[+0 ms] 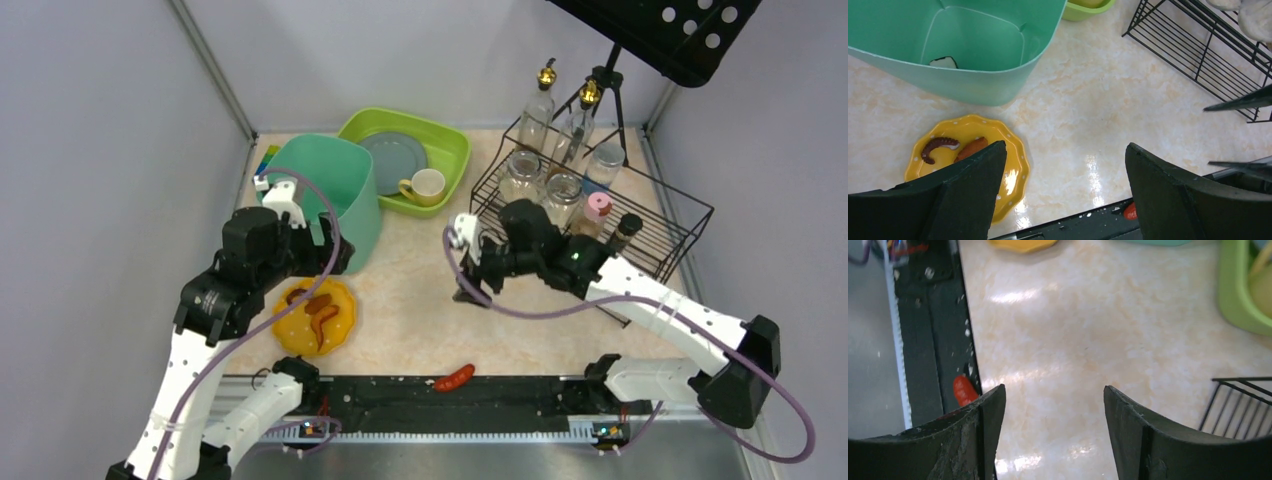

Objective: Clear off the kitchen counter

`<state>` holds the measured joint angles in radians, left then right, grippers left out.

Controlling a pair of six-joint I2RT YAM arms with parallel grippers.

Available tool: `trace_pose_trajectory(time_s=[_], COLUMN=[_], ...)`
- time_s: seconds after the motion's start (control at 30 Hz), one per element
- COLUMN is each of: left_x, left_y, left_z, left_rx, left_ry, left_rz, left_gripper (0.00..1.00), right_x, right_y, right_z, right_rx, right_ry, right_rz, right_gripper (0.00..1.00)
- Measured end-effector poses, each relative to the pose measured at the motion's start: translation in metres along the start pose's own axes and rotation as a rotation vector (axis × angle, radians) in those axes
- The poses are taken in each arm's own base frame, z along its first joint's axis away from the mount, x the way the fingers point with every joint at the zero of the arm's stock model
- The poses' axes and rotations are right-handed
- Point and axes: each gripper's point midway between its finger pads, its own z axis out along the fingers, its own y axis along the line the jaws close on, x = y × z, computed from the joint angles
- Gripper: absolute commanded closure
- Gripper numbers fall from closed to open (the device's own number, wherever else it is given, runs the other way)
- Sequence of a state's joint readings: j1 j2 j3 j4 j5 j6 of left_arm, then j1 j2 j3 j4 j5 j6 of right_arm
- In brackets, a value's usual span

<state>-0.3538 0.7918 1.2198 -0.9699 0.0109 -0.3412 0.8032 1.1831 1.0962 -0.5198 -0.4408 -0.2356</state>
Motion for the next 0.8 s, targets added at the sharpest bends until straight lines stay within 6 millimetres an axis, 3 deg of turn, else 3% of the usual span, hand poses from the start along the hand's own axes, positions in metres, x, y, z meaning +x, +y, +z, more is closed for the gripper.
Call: trace_pose_trajectory(time_s=[0.17,0.4,0.8], left_x=[0.010,0.017,0.022], left_y=[-0.004,-0.003,0.000], left_z=[0.002,0.002,-0.012], left_rx=[0.034,0.041,0.035], left_ry=[0.017,0.013,-0.044], left_rz=[-0.001,-0.016,-0.109], left_gripper=[0.07,0.07,0.06], right_x=[0.052,0.077,0.146], right_y=[0.048,0.098,0.127], right_z=[0.016,0.023,0.042], right_rx=[-0.150,-0.295,-0.370], right_ry=[0.132,0.205,0.400], right_rz=[-0.233,-0.450,-0.605], right_gripper=[0.27,0.25,0.25])
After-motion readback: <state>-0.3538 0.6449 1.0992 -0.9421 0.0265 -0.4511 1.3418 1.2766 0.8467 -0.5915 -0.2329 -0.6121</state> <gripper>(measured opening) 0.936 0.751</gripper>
